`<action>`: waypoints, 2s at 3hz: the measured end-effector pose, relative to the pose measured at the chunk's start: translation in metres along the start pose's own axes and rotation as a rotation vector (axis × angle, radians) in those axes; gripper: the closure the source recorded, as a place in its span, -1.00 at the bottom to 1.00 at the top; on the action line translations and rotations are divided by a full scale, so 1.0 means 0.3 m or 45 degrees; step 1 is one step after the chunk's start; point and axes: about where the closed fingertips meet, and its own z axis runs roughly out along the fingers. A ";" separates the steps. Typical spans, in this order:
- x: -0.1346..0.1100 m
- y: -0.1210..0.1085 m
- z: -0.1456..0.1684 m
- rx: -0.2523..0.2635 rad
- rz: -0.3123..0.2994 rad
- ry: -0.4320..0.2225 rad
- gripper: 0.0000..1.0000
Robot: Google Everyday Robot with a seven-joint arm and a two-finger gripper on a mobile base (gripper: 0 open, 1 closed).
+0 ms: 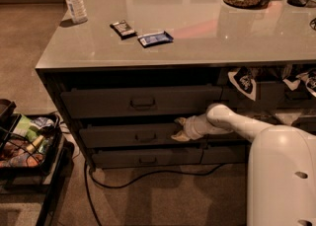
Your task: Open middle drawer
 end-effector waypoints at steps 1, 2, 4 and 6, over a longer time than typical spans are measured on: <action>0.000 -0.009 -0.002 0.000 0.000 0.000 0.24; 0.001 -0.006 -0.002 -0.008 -0.002 -0.007 0.44; -0.001 -0.024 -0.015 0.001 -0.011 -0.015 0.88; -0.014 0.005 -0.029 -0.018 -0.018 -0.041 1.00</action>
Offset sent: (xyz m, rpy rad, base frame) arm -0.0219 0.0074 0.0003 0.0431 0.0098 0.0560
